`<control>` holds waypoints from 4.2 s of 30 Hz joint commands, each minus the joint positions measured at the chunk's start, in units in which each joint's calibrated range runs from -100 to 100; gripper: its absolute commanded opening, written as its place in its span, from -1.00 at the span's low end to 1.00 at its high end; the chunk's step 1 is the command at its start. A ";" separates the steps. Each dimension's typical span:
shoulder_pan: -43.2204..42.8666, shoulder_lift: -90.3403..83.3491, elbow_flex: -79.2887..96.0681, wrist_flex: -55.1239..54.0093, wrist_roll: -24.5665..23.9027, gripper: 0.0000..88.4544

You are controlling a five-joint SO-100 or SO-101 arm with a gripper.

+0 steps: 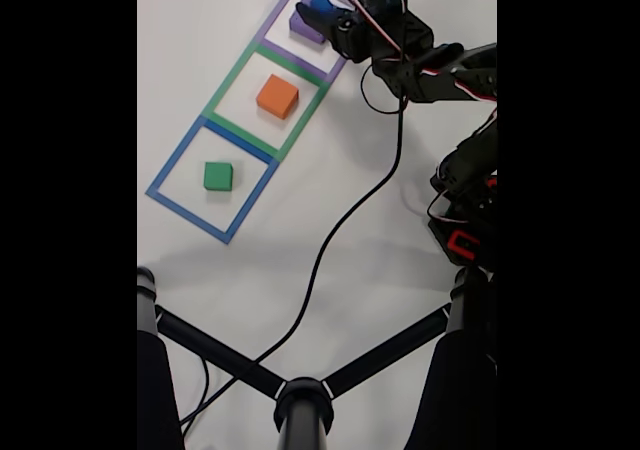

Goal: Tower of hanoi

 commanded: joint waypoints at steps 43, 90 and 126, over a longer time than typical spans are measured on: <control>-36.78 -48.73 -39.54 101.99 -10.48 -0.85; -40.60 14.81 12.53 -30.51 0.00 -0.18; -44.48 38.93 -4.56 -39.41 0.00 -0.59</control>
